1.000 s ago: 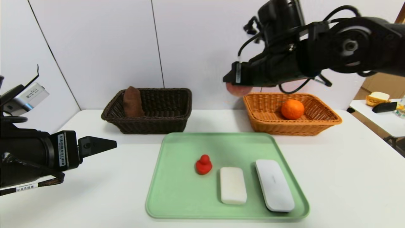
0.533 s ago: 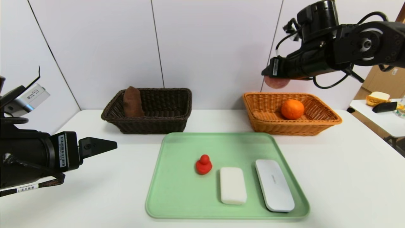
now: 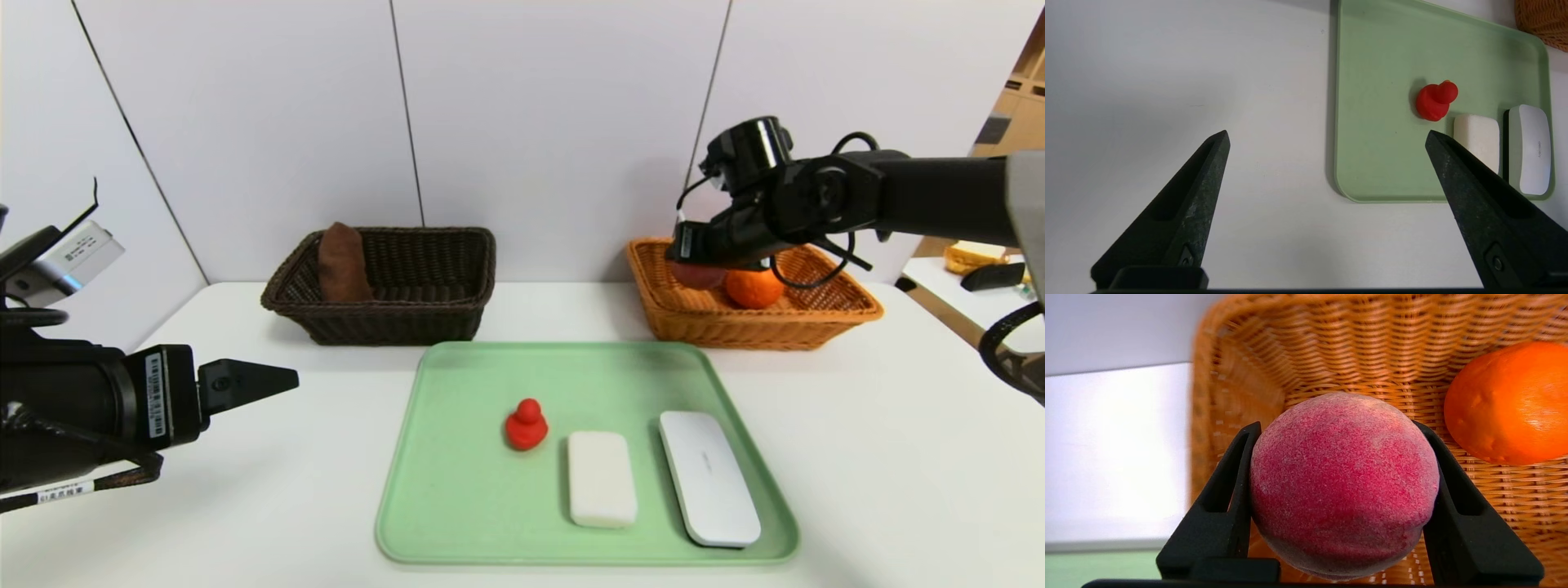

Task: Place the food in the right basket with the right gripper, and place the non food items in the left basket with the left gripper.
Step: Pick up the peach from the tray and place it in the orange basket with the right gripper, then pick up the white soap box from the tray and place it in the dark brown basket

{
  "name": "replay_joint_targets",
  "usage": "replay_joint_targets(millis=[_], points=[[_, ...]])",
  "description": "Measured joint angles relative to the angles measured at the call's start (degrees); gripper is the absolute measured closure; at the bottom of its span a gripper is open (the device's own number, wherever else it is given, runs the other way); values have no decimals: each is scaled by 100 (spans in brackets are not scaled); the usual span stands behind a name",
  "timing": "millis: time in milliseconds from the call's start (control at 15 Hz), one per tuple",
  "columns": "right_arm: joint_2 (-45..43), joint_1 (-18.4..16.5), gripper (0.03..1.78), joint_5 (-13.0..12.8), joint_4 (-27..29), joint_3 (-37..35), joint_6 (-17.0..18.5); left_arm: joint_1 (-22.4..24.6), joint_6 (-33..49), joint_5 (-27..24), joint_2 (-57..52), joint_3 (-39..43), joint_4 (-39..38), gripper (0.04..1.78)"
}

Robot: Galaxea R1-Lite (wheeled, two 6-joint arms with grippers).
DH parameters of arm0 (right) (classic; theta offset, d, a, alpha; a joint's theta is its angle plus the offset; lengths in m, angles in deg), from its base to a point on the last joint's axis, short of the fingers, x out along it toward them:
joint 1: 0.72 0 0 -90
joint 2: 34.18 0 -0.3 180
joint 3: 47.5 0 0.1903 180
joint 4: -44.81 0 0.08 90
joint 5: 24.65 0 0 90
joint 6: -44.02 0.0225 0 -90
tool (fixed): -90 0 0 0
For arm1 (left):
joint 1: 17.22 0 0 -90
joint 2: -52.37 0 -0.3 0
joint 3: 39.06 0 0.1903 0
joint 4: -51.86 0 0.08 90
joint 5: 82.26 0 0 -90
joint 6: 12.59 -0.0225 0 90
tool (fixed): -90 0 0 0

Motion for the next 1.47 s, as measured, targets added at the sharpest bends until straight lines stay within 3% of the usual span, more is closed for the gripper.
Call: replay_joint_targets(millis=[333,800,1067,1267,1467], points=[[551,-133,71,-17,-182,107,-68,0,2,4,11,24,-6,13],[684,-157,34,-69,-578,118,-85,0,0,6,37,66,-9,13],[105,-94,25,-182,-528,118,-267,0,2,9,26,124,-1,13],[-675,280,20,-260,-278,121,-435,0,5,6,11,143,-1,13],[-1271,1107,17,-207,607,123,-83,0,9,6,6,140,-6,13]])
